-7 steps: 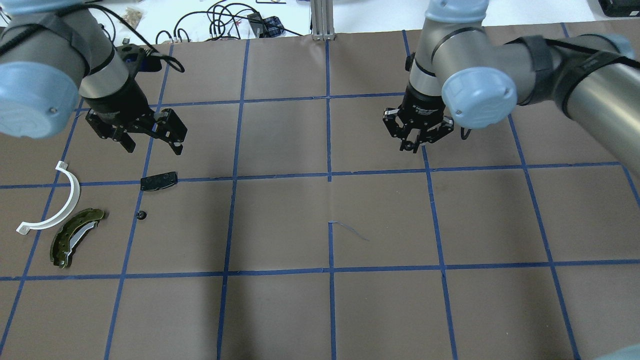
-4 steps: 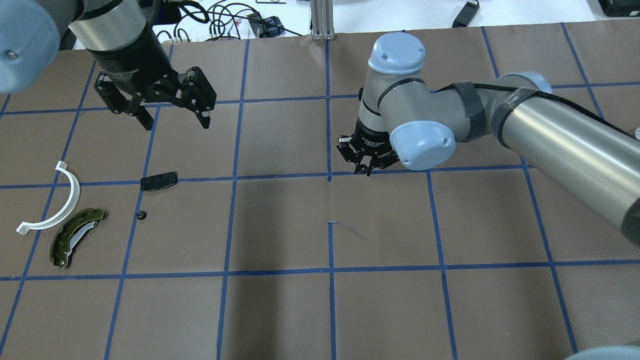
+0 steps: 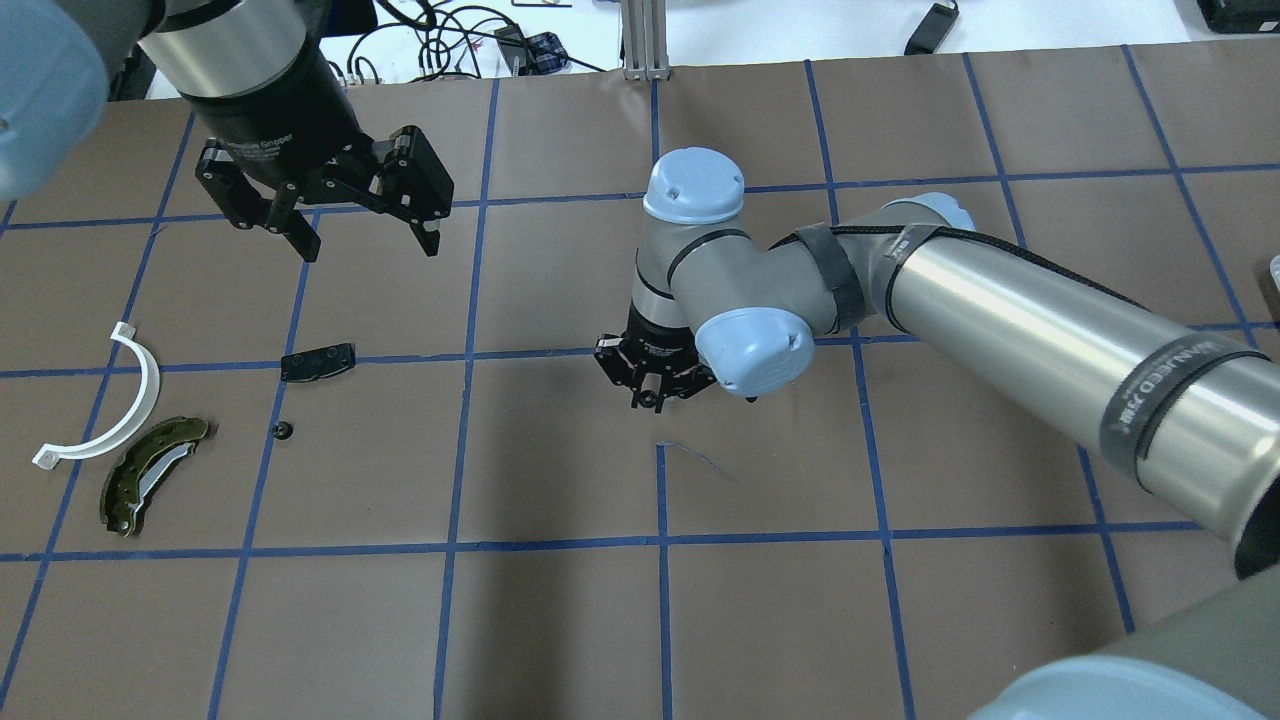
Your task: Place bearing gear from tray to pile
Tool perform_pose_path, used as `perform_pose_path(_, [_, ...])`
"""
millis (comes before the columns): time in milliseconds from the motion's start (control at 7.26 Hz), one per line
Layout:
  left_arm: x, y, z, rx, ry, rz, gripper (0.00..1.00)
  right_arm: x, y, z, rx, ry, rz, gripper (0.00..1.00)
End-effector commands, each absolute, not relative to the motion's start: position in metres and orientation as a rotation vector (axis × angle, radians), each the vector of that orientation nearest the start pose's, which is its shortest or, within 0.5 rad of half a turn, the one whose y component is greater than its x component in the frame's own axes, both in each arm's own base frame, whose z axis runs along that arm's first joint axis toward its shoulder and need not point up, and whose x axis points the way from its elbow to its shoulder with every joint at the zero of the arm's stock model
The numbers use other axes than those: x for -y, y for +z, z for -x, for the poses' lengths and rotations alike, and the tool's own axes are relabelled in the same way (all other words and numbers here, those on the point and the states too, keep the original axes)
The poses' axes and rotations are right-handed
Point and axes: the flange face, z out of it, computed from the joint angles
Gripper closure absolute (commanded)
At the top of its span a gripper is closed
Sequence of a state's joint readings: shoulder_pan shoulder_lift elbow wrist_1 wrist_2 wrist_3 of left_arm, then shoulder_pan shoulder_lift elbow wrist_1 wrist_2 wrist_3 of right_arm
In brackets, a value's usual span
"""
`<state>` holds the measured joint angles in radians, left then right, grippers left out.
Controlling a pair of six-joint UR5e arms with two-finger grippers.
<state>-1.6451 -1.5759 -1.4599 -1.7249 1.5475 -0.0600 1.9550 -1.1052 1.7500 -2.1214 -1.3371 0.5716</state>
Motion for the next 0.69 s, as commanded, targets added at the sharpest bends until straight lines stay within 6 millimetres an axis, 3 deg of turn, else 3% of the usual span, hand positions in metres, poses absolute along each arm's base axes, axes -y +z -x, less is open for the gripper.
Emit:
perform_pose_path(0, [0.476,0.524,0.171,-3.162,0.078,-0.026,0.0,0.489,0.19,-0.381,-2.917,0.284,-0.304,0.73])
perform_pose_path(138, [0.48,0.524,0.168,-3.162,0.074,-0.117,0.0,0.489,0.191,-0.378,-2.937,0.271,-0.29,0.2])
perform_pose_path(276, [0.48,0.524,0.168,-3.157,0.066,-0.212,0.0,0.49,0.195,-0.378,-2.936,0.262,-0.284,0.0])
perform_pose_path(551, [0.478,0.525,0.168,-3.159,0.063,-0.208,0.0,0.495,0.223,-0.368,-2.921,0.211,-0.292,0.0])
